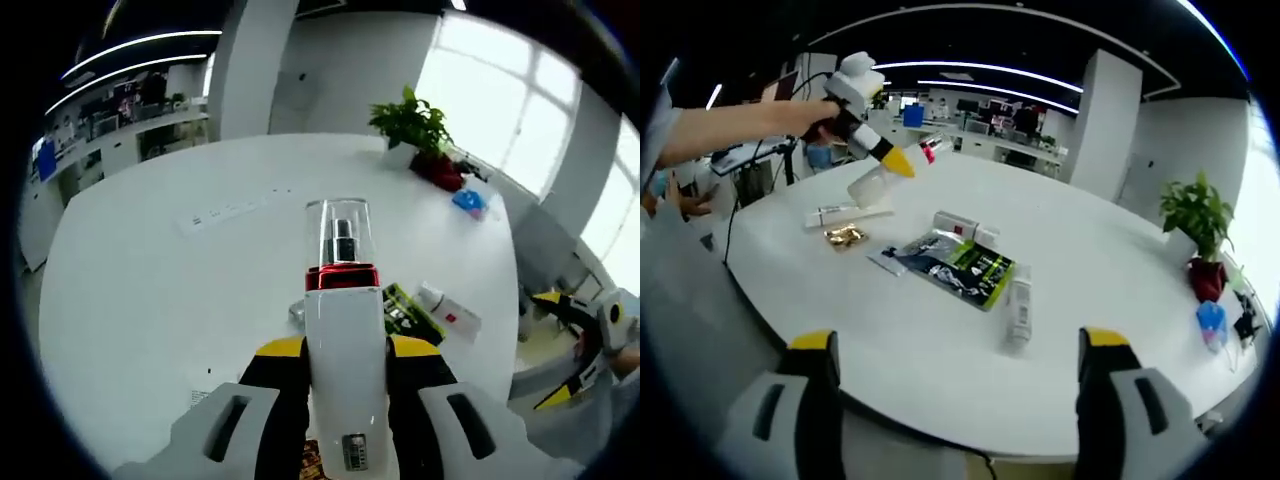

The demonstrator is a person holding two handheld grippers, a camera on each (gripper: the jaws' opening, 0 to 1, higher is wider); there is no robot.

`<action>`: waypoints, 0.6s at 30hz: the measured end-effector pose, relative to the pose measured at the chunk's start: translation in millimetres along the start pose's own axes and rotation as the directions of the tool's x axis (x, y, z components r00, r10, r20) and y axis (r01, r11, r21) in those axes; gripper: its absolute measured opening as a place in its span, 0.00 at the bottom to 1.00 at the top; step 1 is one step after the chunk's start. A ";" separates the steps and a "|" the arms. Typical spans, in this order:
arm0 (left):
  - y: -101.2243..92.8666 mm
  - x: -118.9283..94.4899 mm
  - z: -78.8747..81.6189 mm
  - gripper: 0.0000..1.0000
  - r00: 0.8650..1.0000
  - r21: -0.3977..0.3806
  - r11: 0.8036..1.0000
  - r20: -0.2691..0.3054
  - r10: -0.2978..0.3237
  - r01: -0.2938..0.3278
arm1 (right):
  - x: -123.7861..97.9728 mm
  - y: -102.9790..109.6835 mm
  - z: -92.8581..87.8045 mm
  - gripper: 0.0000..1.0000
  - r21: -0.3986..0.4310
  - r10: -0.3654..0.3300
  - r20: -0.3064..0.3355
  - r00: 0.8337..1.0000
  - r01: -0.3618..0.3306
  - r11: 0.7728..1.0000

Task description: Arrange the skincare products in the storage area until every visible bottle or jar stands upright without overlapping.

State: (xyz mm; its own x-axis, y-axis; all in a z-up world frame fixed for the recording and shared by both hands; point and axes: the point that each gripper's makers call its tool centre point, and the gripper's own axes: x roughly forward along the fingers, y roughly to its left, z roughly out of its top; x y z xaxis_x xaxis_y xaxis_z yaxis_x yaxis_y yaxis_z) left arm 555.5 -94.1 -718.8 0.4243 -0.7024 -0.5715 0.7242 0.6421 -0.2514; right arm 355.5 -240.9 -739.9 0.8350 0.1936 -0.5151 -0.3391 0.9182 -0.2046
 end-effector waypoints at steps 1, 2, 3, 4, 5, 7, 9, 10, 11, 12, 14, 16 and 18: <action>-2.2 -1.1 0.7 0.25 1.000 0.010 1.000 0.013 -0.003 0.003 | -0.1 -0.4 0.3 1.00 0.001 0.000 0.000 1.000 0.000 1.000; -3.7 -1.8 0.6 0.25 1.000 0.010 1.000 0.015 -0.007 0.007 | -0.5 -1.1 0.8 1.00 0.002 0.002 -0.001 1.000 -0.002 1.000; -15.0 -4.9 -1.7 0.25 1.000 0.009 1.000 0.020 -0.013 0.013 | -0.7 -1.6 1.6 1.00 0.008 0.006 -0.001 1.000 -0.006 1.000; -18.3 -6.0 -1.8 0.25 1.000 0.009 1.000 0.025 -0.017 0.017 | -0.9 -1.8 2.4 1.00 0.019 0.011 0.000 1.000 -0.011 1.000; -20.8 -7.0 -2.0 0.25 0.999 0.009 1.000 0.027 -0.020 0.020 | -1.0 -1.9 3.3 1.00 0.031 0.016 0.000 1.000 -0.016 0.999; -26.2 -9.5 -2.5 0.25 0.999 0.015 1.000 0.036 -0.024 0.024 | -1.5 -2.9 8.2 1.00 0.052 0.025 0.017 1.000 -0.026 0.998; -31.1 -12.3 -3.7 0.25 0.999 0.022 0.999 0.041 -0.027 0.026 | -1.8 -5.0 13.0 1.00 0.054 0.025 0.027 0.999 -0.027 0.998; -34.4 -14.1 -4.5 0.25 0.998 0.026 0.999 0.047 -0.030 0.029 | -1.2 -5.7 16.7 1.00 0.054 0.026 0.035 0.999 -0.028 0.998; -36.4 -15.4 -5.0 0.25 0.998 0.030 0.999 0.052 -0.034 0.032 | -0.5 -6.1 19.0 1.00 0.054 0.029 0.039 0.999 -0.031 0.998; -38.3 -16.6 -5.6 0.25 0.998 0.031 0.999 0.055 -0.035 0.034 | 0.2 -6.4 21.1 1.00 0.055 0.031 0.043 0.999 -0.033 0.998; -42.8 -19.6 -7.1 0.25 0.997 0.031 0.999 0.067 -0.039 0.037 | 3.0 -6.6 26.1 1.00 0.065 0.044 0.051 0.998 -0.047 0.997; -48.0 -22.4 -9.0 0.25 0.996 0.036 0.999 0.078 -0.043 0.041 | 5.8 -6.2 31.1 1.00 0.077 0.061 0.056 0.997 -0.066 0.995; -44.7 -22.4 -8.3 0.25 0.995 0.038 0.998 0.084 -0.050 0.046 | 8.9 -5.9 36.9 1.00 0.081 0.082 0.063 0.995 -0.087 0.993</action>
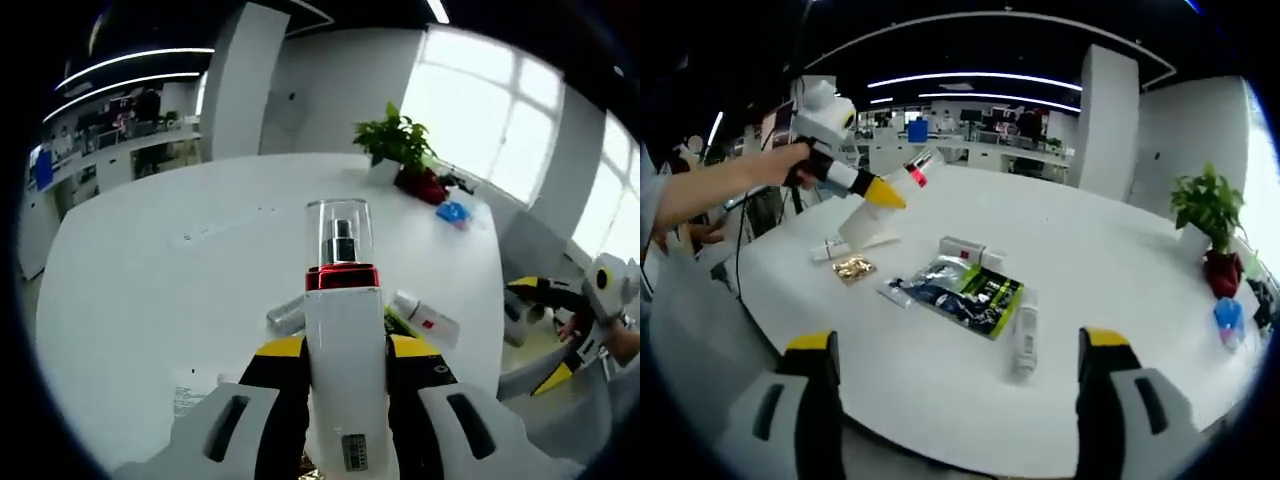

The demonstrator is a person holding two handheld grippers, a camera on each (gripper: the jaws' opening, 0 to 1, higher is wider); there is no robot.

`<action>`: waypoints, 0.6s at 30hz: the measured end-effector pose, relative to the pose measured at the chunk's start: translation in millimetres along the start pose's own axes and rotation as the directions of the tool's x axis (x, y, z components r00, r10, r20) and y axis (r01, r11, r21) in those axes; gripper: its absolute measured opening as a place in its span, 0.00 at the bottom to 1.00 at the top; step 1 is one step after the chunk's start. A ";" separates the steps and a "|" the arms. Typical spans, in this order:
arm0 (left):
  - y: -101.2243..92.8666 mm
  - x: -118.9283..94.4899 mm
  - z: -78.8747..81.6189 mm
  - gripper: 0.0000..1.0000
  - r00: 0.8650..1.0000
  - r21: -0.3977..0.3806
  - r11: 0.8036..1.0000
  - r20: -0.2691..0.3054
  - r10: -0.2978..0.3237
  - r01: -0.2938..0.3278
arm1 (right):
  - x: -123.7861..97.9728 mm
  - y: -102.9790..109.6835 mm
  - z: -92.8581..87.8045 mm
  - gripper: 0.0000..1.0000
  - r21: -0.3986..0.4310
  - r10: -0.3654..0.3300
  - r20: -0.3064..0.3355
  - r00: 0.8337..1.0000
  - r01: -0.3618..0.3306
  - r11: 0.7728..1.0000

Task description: Arrange the skincare products in the storage area until every visible bottle or jar stands upright without overlapping.

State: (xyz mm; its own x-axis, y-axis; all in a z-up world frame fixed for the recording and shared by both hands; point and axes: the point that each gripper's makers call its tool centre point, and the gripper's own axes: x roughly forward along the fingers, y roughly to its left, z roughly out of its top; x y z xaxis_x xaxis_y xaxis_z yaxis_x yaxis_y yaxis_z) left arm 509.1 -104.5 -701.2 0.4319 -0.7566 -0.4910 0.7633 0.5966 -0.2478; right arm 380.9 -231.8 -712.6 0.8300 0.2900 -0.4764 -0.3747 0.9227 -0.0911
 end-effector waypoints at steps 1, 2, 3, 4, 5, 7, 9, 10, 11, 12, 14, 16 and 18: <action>-2.6 -0.6 -1.3 0.25 1.000 -0.002 1.000 0.000 -0.007 0.007 | 1.9 -0.4 2.8 1.00 -0.001 0.008 0.001 1.000 -0.008 1.000; -4.2 -1.1 -2.3 0.25 1.000 -0.003 1.000 -0.001 -0.010 0.010 | 3.0 -0.7 4.7 1.00 -0.002 0.013 0.001 1.000 -0.013 1.000; -5.9 -1.8 -3.2 0.25 1.000 -0.003 1.000 0.000 -0.010 0.010 | 4.6 -1.2 7.7 1.00 -0.003 0.022 0.000 1.000 -0.022 1.000; -8.1 -2.5 -4.6 0.25 1.000 -0.001 1.000 0.003 -0.010 0.010 | 5.0 -1.5 8.8 1.00 -0.002 0.025 0.001 1.000 -0.025 1.000; -9.4 -2.6 -5.7 0.25 1.000 -0.001 1.000 0.003 -0.012 0.012 | 6.1 -2.1 12.6 1.00 0.002 0.032 0.010 0.999 -0.032 0.999; -15.7 -2.2 -8.7 0.25 1.000 -0.005 1.000 0.003 -0.023 0.023 | 8.1 -2.6 20.0 0.99 0.018 0.044 0.030 0.999 -0.044 0.999; -20.5 -1.8 -10.4 0.25 1.000 0.002 1.000 0.007 -0.029 0.029 | 9.6 -3.3 24.9 0.99 0.025 0.050 0.039 0.998 -0.051 0.998; -23.7 -1.9 -11.2 0.25 0.999 0.010 0.999 0.011 -0.033 0.032 | 10.9 -4.2 28.5 0.99 0.027 0.051 0.046 0.998 -0.052 0.998; -23.3 -1.2 -10.8 0.25 0.999 0.014 0.999 0.012 -0.036 0.036 | 12.1 -4.8 32.1 0.99 0.026 0.054 0.054 0.997 -0.056 0.998; -24.7 -1.3 -11.3 0.25 0.999 0.015 0.999 0.013 -0.037 0.037 | 13.1 -5.4 34.5 0.99 0.028 0.056 0.056 0.997 -0.058 0.998; -28.1 -1.6 -12.5 0.25 0.999 0.015 0.999 0.014 -0.041 0.041 | 14.9 -6.4 38.8 0.99 0.032 0.062 0.063 0.996 -0.064 0.997; -22.9 -0.3 -10.6 0.25 0.999 0.019 0.999 0.013 -0.045 0.045 | 16.5 -7.9 45.5 0.99 0.033 0.068 0.080 0.995 -0.071 0.997; -24.7 -0.4 -10.7 0.25 0.999 0.023 0.998 0.015 -0.050 0.050 | 17.7 -8.3 52.7 0.99 0.026 0.082 0.100 0.992 -0.085 0.996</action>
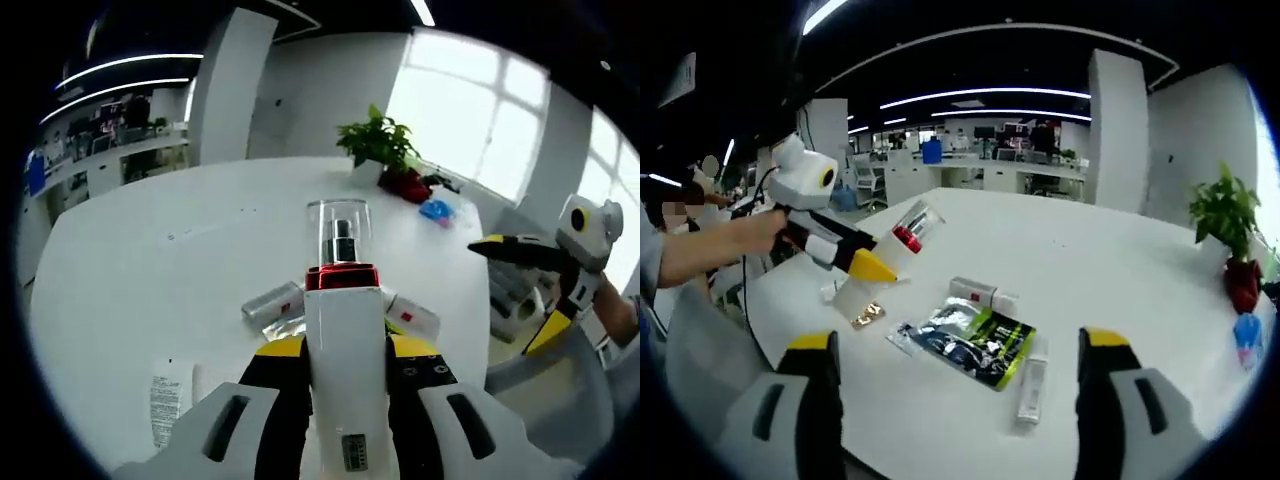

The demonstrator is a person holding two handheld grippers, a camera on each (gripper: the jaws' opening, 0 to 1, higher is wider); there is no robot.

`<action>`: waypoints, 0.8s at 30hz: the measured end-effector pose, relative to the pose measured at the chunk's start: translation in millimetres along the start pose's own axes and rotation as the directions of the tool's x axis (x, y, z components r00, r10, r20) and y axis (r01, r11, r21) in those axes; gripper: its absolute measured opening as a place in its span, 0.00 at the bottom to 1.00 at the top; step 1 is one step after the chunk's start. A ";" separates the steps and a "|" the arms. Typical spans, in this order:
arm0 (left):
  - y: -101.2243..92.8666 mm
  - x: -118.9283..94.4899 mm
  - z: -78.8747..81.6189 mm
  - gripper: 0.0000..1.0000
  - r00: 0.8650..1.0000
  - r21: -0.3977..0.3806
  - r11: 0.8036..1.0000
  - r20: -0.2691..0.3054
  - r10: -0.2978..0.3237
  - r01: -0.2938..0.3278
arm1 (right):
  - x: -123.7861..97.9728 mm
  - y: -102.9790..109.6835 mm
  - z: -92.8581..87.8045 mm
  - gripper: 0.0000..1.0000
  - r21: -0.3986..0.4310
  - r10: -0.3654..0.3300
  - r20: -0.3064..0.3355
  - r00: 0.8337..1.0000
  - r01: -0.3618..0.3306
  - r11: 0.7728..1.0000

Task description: Arrange the skincare products in the storage area until every visible bottle or jar stands upright without overlapping.

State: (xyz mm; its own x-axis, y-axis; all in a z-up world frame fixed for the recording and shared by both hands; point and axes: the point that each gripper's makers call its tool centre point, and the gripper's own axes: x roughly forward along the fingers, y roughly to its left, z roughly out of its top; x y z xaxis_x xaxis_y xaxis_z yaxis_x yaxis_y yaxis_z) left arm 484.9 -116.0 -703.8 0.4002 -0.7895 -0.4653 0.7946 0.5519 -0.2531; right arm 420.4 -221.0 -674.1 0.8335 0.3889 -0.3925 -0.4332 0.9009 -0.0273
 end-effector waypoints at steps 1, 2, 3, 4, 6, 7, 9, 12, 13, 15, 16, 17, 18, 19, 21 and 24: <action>-1.4 0.3 -0.1 0.25 1.000 -0.002 1.000 0.000 -0.006 0.006 | 1.4 -1.1 4.1 0.99 0.007 0.004 0.013 1.000 -0.004 1.000; -2.2 0.4 -0.4 0.25 1.000 -0.005 1.000 0.000 -0.008 0.008 | 2.5 -1.8 6.5 0.99 0.012 0.007 0.022 1.000 -0.007 1.000; -3.2 0.7 -0.8 0.25 1.000 -0.005 1.000 0.002 -0.009 0.009 | 4.5 -2.5 9.0 0.99 0.018 0.014 0.030 0.999 -0.014 1.000; -3.7 0.9 -1.2 0.25 1.000 -0.005 1.000 0.002 -0.010 0.010 | 5.9 -3.1 10.2 1.00 0.022 0.017 0.032 0.999 -0.018 1.000; -5.4 1.0 -2.3 0.25 1.000 -0.003 1.000 0.002 -0.012 0.012 | 9.4 -4.5 13.5 0.99 0.027 0.022 0.043 0.999 -0.023 0.999; -5.8 1.3 -2.5 0.25 1.000 -0.004 1.000 0.003 -0.013 0.013 | 11.2 -4.6 14.3 0.99 0.028 0.026 0.043 0.999 -0.027 0.999; -7.4 1.8 -3.6 0.25 1.000 -0.007 1.000 0.002 -0.019 0.019 | 15.7 -4.1 15.6 0.97 0.020 0.039 0.045 0.998 -0.040 0.999; -9.8 2.3 -4.7 0.25 1.000 -0.006 1.000 0.008 -0.027 0.027 | 24.3 -6.2 17.0 0.97 0.028 0.044 0.047 0.998 -0.046 0.999; -10.3 2.6 -5.1 0.25 1.000 -0.008 1.000 0.009 -0.028 0.028 | 27.6 -6.8 16.8 0.97 0.037 0.051 0.044 0.998 -0.052 0.998; -12.3 3.4 -6.2 0.25 0.999 -0.011 0.999 0.009 -0.033 0.033 | 31.2 -5.6 17.9 0.93 0.057 0.069 0.046 0.997 -0.071 0.996; -13.2 3.7 -6.7 0.25 0.999 -0.012 0.999 0.009 -0.035 0.035 | 34.6 -5.4 21.1 0.91 0.083 0.077 0.064 0.995 -0.082 0.993; -14.7 4.3 -7.4 0.25 0.999 -0.011 0.999 0.009 -0.037 0.037 | 36.7 -5.2 22.4 0.90 0.094 0.085 0.069 0.994 -0.091 0.991; -16.2 4.7 -7.7 0.25 0.999 -0.011 0.999 0.011 -0.041 0.041 | 39.8 -4.3 22.8 0.88 0.113 0.101 0.066 0.993 -0.108 0.988; -17.4 5.2 -7.7 0.25 0.999 -0.012 0.999 0.013 -0.045 0.045 | 42.0 -4.7 24.3 0.87 0.124 0.104 0.073 0.992 -0.112 0.986; -20.4 5.9 -7.1 0.25 0.998 -0.011 0.998 0.019 -0.055 0.055 | 47.5 -3.2 26.3 0.83 0.155 0.124 0.082 0.989 -0.136 0.979; -21.7 6.5 -6.4 0.25 0.998 -0.010 0.998 0.022 -0.062 0.062 | 53.4 2.4 30.6 0.78 0.202 0.160 0.105 0.982 -0.178 0.963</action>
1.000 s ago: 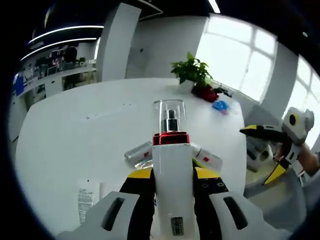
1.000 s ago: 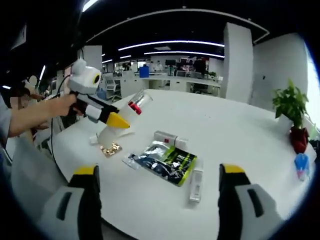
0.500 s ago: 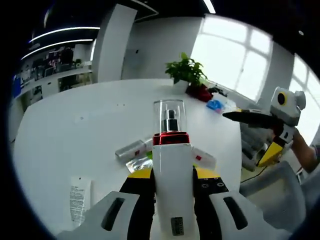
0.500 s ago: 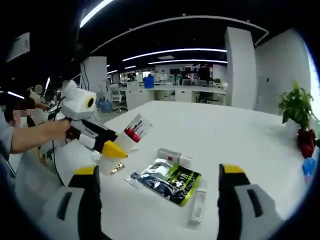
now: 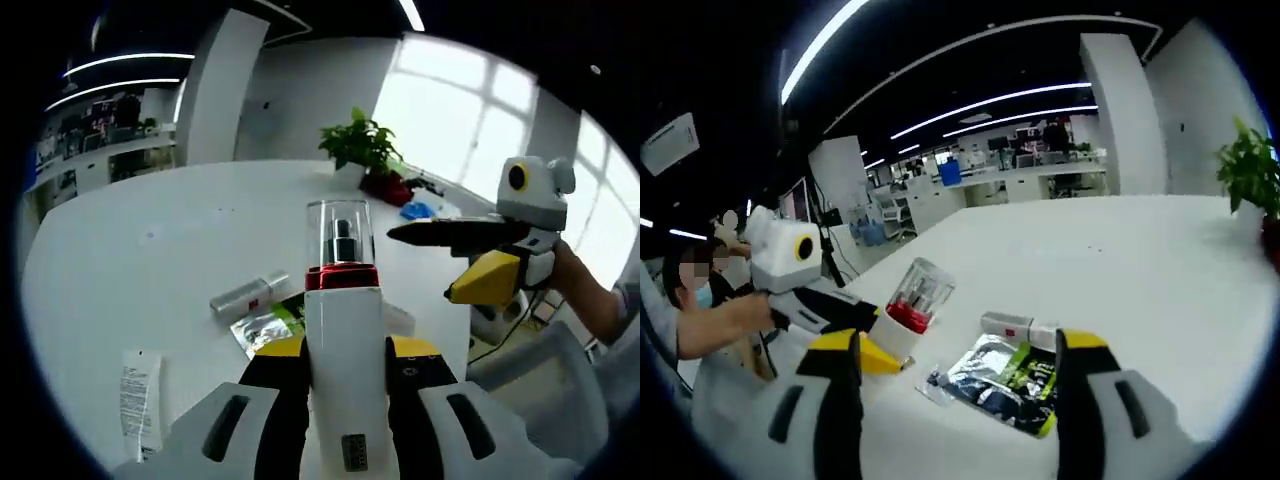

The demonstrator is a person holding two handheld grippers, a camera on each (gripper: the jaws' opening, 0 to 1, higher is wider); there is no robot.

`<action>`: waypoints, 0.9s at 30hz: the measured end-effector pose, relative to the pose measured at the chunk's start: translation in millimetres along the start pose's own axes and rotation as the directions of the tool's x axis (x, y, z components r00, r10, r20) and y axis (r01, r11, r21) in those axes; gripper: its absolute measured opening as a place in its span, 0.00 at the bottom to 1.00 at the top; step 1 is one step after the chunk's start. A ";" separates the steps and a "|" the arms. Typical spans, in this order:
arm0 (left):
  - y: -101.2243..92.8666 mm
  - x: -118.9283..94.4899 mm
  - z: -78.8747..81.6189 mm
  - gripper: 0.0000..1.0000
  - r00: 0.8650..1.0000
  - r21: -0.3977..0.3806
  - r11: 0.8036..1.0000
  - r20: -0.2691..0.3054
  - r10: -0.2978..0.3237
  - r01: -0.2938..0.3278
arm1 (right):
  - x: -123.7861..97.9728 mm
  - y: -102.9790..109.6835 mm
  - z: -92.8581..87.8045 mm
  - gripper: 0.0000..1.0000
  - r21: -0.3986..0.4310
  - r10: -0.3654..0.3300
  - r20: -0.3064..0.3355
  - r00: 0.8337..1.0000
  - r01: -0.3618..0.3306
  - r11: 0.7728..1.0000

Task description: Arrange the skincare products in the storage area until every visible bottle or jar stands upright without overlapping.

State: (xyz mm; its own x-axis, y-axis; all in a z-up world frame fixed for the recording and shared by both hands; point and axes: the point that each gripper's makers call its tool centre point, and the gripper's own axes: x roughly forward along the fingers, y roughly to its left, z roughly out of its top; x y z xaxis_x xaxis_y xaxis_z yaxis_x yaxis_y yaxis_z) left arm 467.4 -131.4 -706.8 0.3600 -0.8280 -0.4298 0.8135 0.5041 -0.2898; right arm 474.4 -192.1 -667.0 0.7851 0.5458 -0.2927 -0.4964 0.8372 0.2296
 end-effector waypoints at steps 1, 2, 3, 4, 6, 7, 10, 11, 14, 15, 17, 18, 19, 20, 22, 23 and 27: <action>-0.7 0.4 0.3 0.25 1.000 0.001 1.000 0.002 -0.001 0.001 | 0.9 0.8 0.1 0.77 0.002 0.006 0.001 1.000 -0.006 1.000; -1.3 0.5 0.5 0.25 1.000 0.000 1.000 0.004 -0.003 0.003 | 3.4 2.4 -0.2 0.76 0.015 0.016 -0.001 1.000 -0.016 1.000; -2.1 0.8 0.8 0.25 1.000 -0.001 1.000 0.006 -0.006 0.006 | 5.1 3.1 -0.1 0.74 0.019 0.022 0.001 1.000 -0.022 1.000; -2.9 0.9 1.2 0.25 1.000 0.000 1.000 0.008 -0.009 0.009 | 6.7 6.6 -0.4 0.72 0.025 0.040 0.001 0.999 -0.040 0.999; -4.5 1.0 1.5 0.25 1.000 0.005 1.000 0.011 -0.014 0.014 | 11.2 10.3 0.4 0.68 0.053 0.072 0.011 0.997 -0.072 0.996; -4.9 1.1 1.5 0.25 1.000 0.005 1.000 0.011 -0.015 0.015 | 12.6 12.5 0.3 0.66 0.072 0.088 0.014 0.996 -0.089 0.993; -5.9 1.2 0.7 0.25 1.000 0.001 1.000 0.012 -0.021 0.021 | 17.5 13.9 0.1 0.60 0.113 0.108 0.028 0.994 -0.111 0.987; -6.4 1.5 0.0 0.25 1.000 0.001 1.000 0.012 -0.023 0.023 | 19.9 14.3 -0.5 0.58 0.126 0.120 0.030 0.992 -0.122 0.984; -6.8 1.9 -2.9 0.25 1.000 -0.004 1.000 0.011 -0.027 0.027 | 24.0 18.6 -0.5 0.54 0.177 0.149 0.050 0.988 -0.156 0.972; -6.6 2.1 -3.8 0.25 1.000 -0.005 1.000 0.012 -0.027 0.027 | 25.7 18.5 -0.4 0.52 0.197 0.158 0.058 0.986 -0.167 0.966; -8.1 1.7 -4.4 0.25 0.999 -0.009 0.999 0.015 -0.033 0.033 | 27.7 17.9 -0.9 0.49 0.222 0.168 0.064 0.984 -0.178 0.959; -8.3 1.5 -4.7 0.25 0.999 -0.013 0.999 0.017 -0.036 0.036 | 29.1 17.2 -1.5 0.47 0.252 0.174 0.069 0.982 -0.186 0.950; -9.3 1.3 -6.0 0.25 0.999 -0.022 0.999 0.018 -0.039 0.040 | 29.1 18.7 -2.3 0.46 0.262 0.183 0.071 0.980 -0.196 0.945; -9.3 1.3 -6.8 0.25 0.999 -0.025 0.999 0.019 -0.042 0.043 | 28.4 22.4 -2.9 0.44 0.273 0.188 0.078 0.979 -0.203 0.940; -10.9 0.8 -8.9 0.25 0.999 -0.026 0.998 0.021 -0.050 0.051 | 29.0 25.2 -4.7 0.42 0.300 0.215 0.082 0.973 -0.230 0.926; -10.8 0.4 -10.2 0.25 0.998 -0.030 0.998 0.020 -0.056 0.056 | 29.6 26.8 -4.8 0.41 0.310 0.229 0.090 0.969 -0.245 0.919; -12.8 0.5 -12.3 0.25 0.997 -0.045 0.996 0.021 -0.077 0.078 | 30.9 32.7 -5.5 0.37 0.349 0.273 0.113 0.955 -0.296 0.889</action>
State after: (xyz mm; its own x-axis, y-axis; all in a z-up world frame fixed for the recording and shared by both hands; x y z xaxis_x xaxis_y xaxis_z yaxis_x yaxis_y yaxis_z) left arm 451.5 -135.2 -713.9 0.3056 -0.8694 -0.3882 0.8176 0.4486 -0.3610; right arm 480.4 -147.7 -673.6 0.6564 0.7461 -0.1118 -0.5440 0.5708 0.6150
